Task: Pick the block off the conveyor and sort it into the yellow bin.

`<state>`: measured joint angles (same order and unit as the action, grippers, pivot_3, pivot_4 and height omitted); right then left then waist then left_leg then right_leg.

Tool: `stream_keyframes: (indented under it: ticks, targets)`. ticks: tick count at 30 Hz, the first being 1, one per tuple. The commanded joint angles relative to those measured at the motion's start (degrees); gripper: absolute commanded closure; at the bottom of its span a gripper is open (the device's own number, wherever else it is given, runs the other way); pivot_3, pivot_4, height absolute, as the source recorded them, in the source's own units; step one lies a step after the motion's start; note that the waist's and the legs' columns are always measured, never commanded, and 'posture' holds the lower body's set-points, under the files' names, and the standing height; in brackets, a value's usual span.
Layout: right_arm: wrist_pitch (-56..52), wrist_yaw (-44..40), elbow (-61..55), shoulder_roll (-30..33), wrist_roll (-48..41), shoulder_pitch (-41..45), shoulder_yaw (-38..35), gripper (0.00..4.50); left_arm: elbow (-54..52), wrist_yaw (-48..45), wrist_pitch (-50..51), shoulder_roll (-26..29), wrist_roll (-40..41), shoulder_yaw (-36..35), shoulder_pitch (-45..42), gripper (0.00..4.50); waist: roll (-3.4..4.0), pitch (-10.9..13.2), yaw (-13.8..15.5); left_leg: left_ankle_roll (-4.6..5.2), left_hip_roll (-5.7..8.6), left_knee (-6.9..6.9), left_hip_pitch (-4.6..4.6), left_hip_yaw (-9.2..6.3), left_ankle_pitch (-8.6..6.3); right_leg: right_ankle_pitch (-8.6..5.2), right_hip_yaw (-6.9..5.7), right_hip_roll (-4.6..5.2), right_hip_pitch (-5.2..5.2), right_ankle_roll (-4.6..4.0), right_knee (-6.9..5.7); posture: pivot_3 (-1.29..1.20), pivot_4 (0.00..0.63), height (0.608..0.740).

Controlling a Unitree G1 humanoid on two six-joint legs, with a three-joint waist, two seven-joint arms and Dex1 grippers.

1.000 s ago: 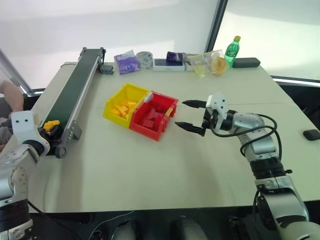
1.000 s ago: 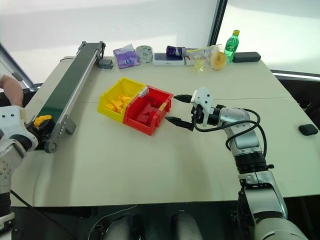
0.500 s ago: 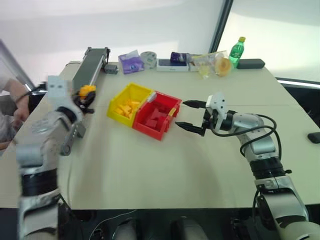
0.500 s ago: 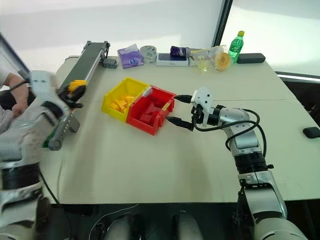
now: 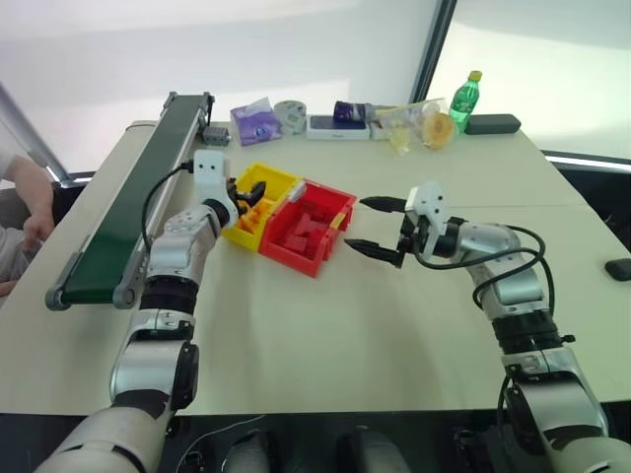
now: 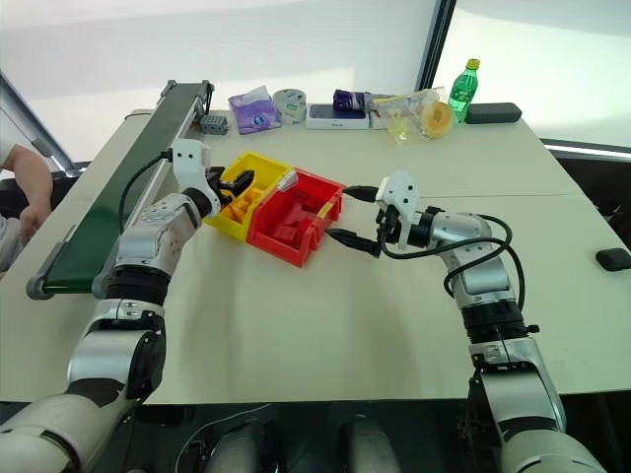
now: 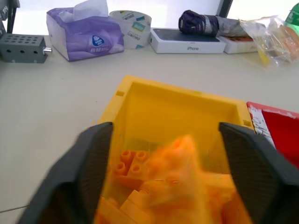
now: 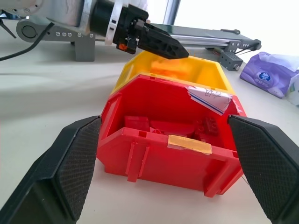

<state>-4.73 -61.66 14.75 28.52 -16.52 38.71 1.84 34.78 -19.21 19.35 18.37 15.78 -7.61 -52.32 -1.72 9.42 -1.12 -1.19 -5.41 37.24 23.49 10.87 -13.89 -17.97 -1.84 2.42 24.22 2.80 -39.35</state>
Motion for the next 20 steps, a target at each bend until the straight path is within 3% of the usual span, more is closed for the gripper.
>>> stream_keyframes:
  ticks: [1, 9, 13, 20]
  targets:
    - [-0.25, 0.51, -3.37, 0.75, -0.81, 0.21, -1.16, 0.00, -4.90, -2.20, -3.09, 0.92, 0.76, -1.57, -0.09, 0.04, 0.00, 0.00, 0.09, 0.00, 0.00, 0.01, 0.01, 0.00, 0.00, 0.00, 0.00, 0.00, 0.00, 0.00, 0.00, 0.00, 0.150, 0.740]
    - [-0.53, 0.10, -3.53, 1.50, -1.12, -0.44, -1.37, 0.00, -33.21, -5.26, 5.27, 10.77, 5.70, -8.12, 16.61, 0.04, 0.00, 0.00, -0.47, -0.02, -0.15, -0.01, 0.01, 0.00, 0.01, 0.00, 0.07, 0.04, 0.04, -0.01, -0.05, 0.00, 0.150, 0.740]
    - [0.32, -0.86, -1.60, 1.62, -0.96, 0.25, -1.10, 0.00, -49.12, -12.96, 11.40, 15.71, 18.86, -16.75, 29.22, 0.04, 0.00, 0.00, -0.77, -0.02, -0.21, 0.01, 0.01, -0.02, 0.01, 0.00, 0.08, 0.11, 0.02, -0.01, -0.08, 0.00, 0.150, 0.740]
    - [1.67, -2.64, 1.40, 1.41, -0.68, 1.79, -0.76, 0.00, -54.65, -18.38, 15.20, 23.50, 23.00, -27.35, 47.26, 0.04, 0.01, 0.00, -0.94, -0.02, -0.19, 0.02, -0.04, -0.11, 0.01, -0.01, 0.05, 0.12, -0.10, -0.01, -0.06, 0.00, 0.150, 0.740]
